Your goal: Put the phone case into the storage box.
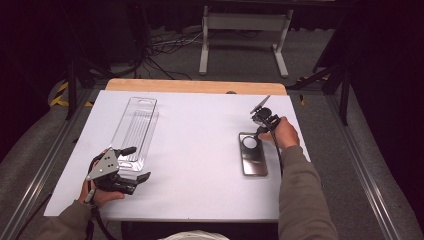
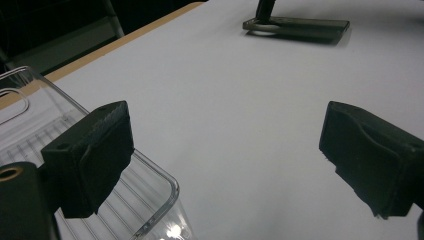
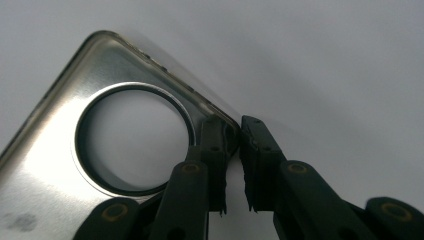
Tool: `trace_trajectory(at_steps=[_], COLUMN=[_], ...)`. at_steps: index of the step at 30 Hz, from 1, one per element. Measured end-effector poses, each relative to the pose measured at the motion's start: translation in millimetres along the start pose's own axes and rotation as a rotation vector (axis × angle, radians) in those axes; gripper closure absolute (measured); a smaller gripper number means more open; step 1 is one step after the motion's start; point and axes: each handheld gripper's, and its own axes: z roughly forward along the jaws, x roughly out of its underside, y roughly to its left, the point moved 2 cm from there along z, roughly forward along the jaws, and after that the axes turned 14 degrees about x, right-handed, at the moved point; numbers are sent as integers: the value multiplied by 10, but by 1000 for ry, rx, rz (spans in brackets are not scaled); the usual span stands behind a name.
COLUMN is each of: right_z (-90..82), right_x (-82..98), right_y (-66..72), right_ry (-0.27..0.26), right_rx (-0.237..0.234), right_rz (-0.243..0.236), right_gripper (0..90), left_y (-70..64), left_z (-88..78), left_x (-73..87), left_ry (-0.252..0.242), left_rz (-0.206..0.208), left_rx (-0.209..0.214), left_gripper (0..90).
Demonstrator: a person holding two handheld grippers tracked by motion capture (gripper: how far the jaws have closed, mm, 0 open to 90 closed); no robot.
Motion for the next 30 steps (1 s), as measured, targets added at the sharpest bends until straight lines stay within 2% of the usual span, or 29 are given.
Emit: trace_trajectory(at_steps=[8,17,18,19,23,28,29,30], right_z=[0,-16,-16,-51,-126,-241,-336,-336], right_x=[-13,48,48,70,106,151,186,186], right_y=[11,-22,-22,-49,-93,-132,-133,-133], right_ry=[4,-33,-33,-67,-101,-154,-211,-211], right_rx=[14,-7,-7,-26,-2,-1,2,2], right_rz=[-13,96,96,124,146,174,191,191], right_gripper=[826,843,843,843,844,844,845,845], left_y=[-5,-24,-24,-26,-30,-29,-30,-30], left_z=[-1,-4,-4,-2,2,-5,-5,-5], left_x=[-5,-16,-16,-20,-23,-26,-28,-28], left_ry=[-7,-2,-2,-7,-4,-6,-5,-5], left_rz=[-2,5,5,2,6,4,5,5], left_rx=[-5,-6,-6,-8,-9,-9,-10,-10], left_gripper=[82,84,84,85,85,85,85,85])
